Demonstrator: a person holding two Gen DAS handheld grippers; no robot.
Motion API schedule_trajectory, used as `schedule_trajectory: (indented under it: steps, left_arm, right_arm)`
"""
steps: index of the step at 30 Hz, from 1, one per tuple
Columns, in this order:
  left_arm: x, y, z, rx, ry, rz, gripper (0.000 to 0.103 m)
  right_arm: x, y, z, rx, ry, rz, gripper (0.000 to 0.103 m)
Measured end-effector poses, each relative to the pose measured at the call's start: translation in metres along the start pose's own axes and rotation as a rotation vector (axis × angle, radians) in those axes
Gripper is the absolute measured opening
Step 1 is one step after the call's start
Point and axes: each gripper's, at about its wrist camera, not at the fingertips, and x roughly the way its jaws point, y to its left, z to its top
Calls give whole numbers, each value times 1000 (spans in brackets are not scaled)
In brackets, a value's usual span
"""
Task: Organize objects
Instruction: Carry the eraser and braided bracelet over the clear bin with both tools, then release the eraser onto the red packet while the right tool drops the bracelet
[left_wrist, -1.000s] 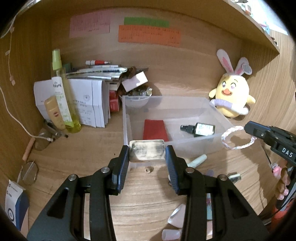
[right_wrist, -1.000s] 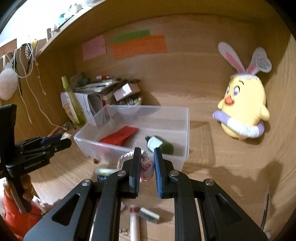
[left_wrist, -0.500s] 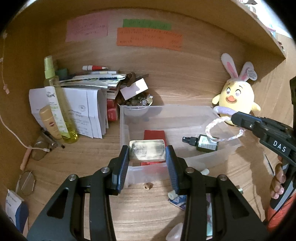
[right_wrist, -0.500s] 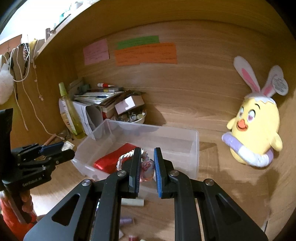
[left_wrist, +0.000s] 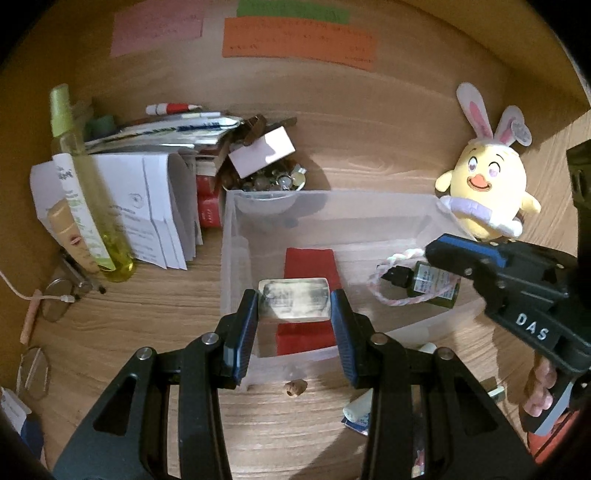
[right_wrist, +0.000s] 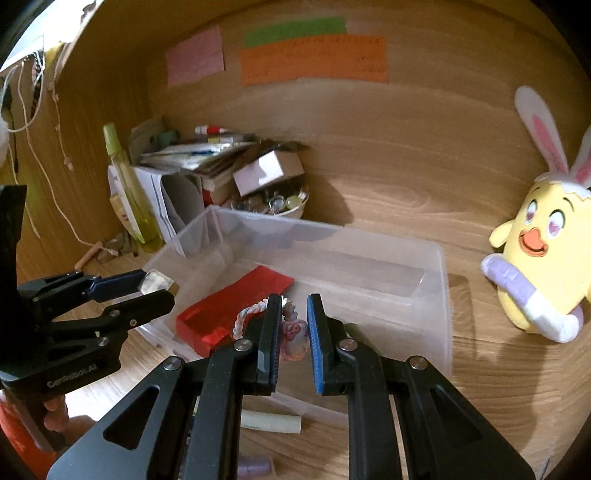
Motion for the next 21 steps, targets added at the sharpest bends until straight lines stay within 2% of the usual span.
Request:
schedule_trajectory:
  steps: [9,18,21]
  left_arm:
    - [13,-10,0,34,19,-21,40]
    - [15,-10,2,25,25,-21,39]
    - [14,-9,2,26,27,-24,39]
  right_arm:
    - [20,2,-6,-19,65,2,13]
    - [24,2,-9,-22,88,-2,13]
    - [23,0,-9,-16,92,-1,19]
